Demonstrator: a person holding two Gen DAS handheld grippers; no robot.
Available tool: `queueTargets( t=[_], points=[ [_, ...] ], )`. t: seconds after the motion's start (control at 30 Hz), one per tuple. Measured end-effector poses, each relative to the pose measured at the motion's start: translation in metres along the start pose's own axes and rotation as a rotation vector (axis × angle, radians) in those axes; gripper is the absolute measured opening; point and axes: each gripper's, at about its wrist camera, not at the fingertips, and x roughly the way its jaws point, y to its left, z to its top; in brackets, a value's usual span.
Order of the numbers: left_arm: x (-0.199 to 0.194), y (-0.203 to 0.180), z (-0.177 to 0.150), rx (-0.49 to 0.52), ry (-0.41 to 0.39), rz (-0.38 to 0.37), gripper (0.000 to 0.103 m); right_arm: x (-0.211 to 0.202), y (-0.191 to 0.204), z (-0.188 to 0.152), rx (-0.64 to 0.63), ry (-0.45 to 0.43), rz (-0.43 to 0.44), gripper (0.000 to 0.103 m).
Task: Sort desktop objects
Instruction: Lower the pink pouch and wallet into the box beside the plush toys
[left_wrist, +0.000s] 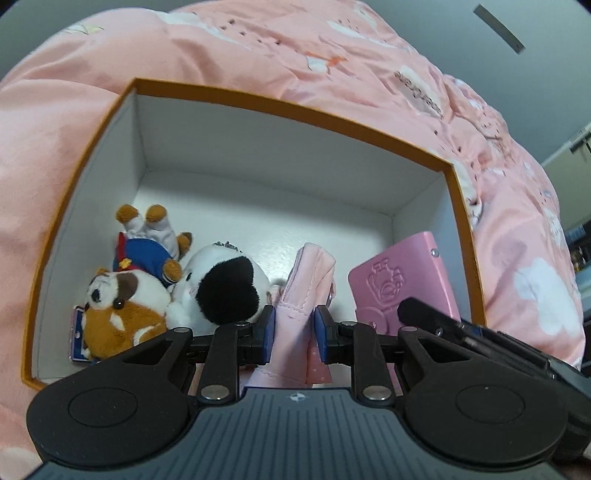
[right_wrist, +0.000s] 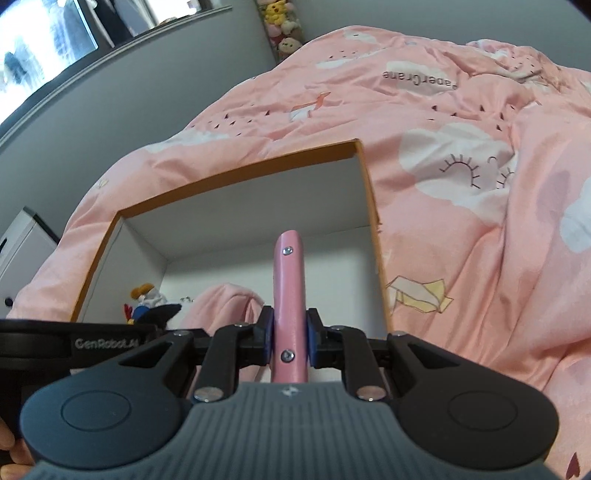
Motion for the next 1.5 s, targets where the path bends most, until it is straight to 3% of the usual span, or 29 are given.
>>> queueTargets(
  t=[0.2, 0.5, 0.7, 0.87, 1.1, 1.37, 1.5],
  points=[
    [-0.002, 0.003, -0.006, -0.033, -0.029, 0.023, 0.025, 0.015, 0.017, 0.000, -0.074, 0.064, -0.001, 0.019],
    [0.003, 0.024, 0.003, -0.127, 0.034, -0.095, 0.029, 0.036, 0.015, -0.003, -0.082, 0.185, 0.037, 0.020],
    [0.003, 0.028, 0.008, -0.125, 0.063, -0.156, 0.031, 0.042, 0.010, 0.002, -0.064, 0.271, 0.107, 0.029],
    [-0.003, 0.031, 0.006, -0.116, 0.060, -0.199, 0.033, 0.040, 0.015, 0.004, -0.083, 0.273, 0.119, 0.029],
    [0.007, 0.034, -0.003, -0.126, 0.096, -0.254, 0.020, 0.050, 0.012, 0.003, -0.089, 0.290, 0.077, 0.025],
    [-0.001, 0.039, -0.005, -0.172, 0.087, -0.273, 0.015, 0.057, 0.009, 0.006, -0.043, 0.326, 0.165, 0.023],
    [0.005, 0.042, -0.005, -0.173, 0.082, -0.251, 0.014, 0.062, 0.018, 0.007, -0.072, 0.342, 0.163, 0.023]
  ],
)
